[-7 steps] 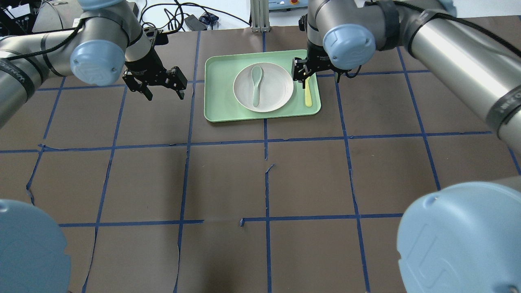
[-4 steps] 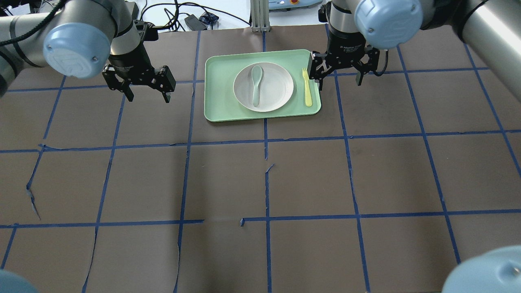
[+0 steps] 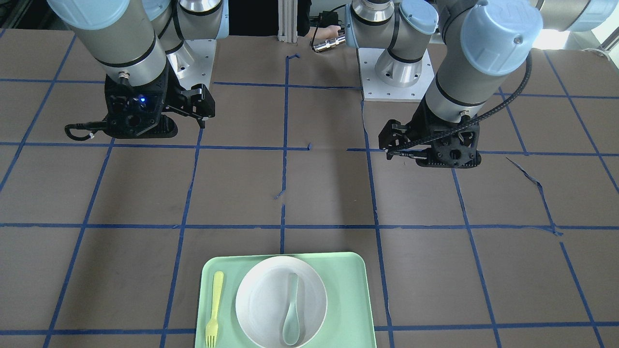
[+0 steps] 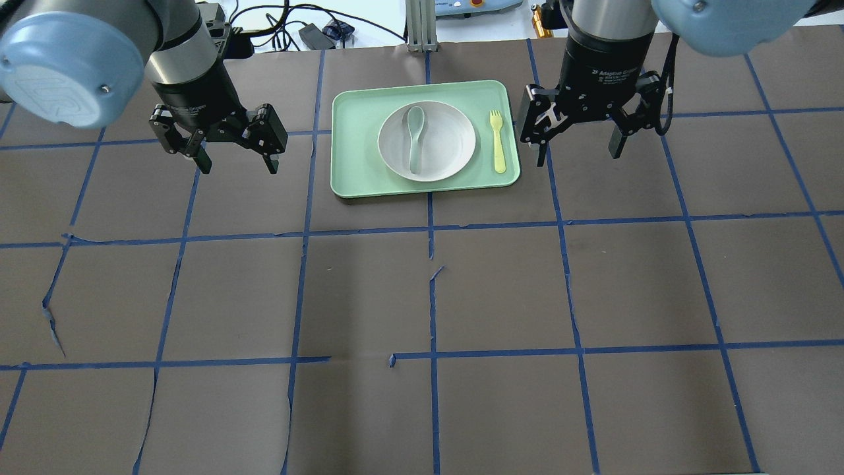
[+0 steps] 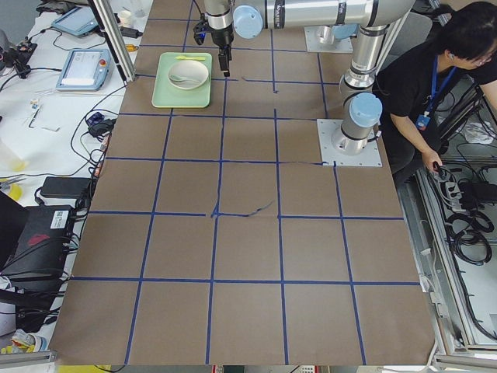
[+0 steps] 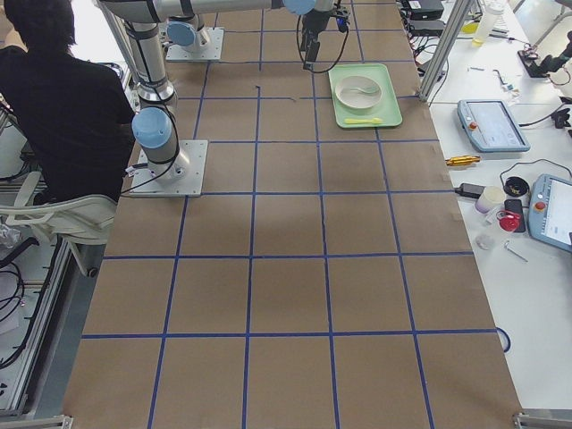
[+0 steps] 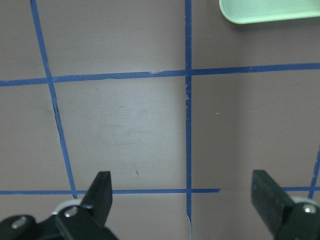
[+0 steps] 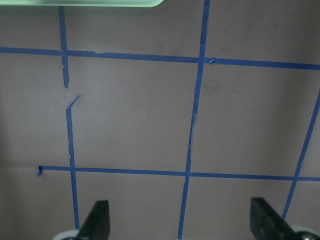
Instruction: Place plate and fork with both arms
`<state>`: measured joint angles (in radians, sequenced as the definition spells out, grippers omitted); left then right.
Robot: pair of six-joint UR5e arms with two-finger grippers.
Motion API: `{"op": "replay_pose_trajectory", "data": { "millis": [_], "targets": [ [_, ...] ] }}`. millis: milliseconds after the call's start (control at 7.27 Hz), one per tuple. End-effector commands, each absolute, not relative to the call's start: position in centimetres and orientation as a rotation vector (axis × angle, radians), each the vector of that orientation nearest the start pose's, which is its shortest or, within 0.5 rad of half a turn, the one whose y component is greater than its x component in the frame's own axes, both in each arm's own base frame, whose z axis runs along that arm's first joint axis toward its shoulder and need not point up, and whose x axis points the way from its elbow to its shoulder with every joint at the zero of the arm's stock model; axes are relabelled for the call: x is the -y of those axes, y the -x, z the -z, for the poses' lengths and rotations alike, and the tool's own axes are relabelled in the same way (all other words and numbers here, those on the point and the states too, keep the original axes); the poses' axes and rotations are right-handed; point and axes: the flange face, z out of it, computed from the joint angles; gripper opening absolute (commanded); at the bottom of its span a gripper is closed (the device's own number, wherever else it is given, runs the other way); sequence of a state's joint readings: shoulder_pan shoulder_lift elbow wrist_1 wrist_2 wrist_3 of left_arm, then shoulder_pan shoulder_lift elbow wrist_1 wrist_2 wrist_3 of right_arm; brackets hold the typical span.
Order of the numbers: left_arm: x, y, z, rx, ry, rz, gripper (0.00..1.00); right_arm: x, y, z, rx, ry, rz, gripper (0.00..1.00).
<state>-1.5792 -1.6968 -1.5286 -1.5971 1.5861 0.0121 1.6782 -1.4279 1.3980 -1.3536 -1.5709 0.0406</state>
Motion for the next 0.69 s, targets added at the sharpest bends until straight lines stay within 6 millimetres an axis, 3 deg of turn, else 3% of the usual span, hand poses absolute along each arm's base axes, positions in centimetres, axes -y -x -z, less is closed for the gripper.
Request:
{"op": "replay_pose_trajectory", "data": {
  "millis": [0,550],
  "targets": [
    [50.7,14.2,-46.0,-3.142,-0.011,-0.217,1.0,51.5,-18.2,-47.3,-3.136,0.164,-0.318,1.0],
    [49.8,15.3,-46.1,-3.139,-0.033,-0.225,1.0,51.5,-18.5,-47.4,-3.138,0.167,-0.299,1.0]
  ]
}}
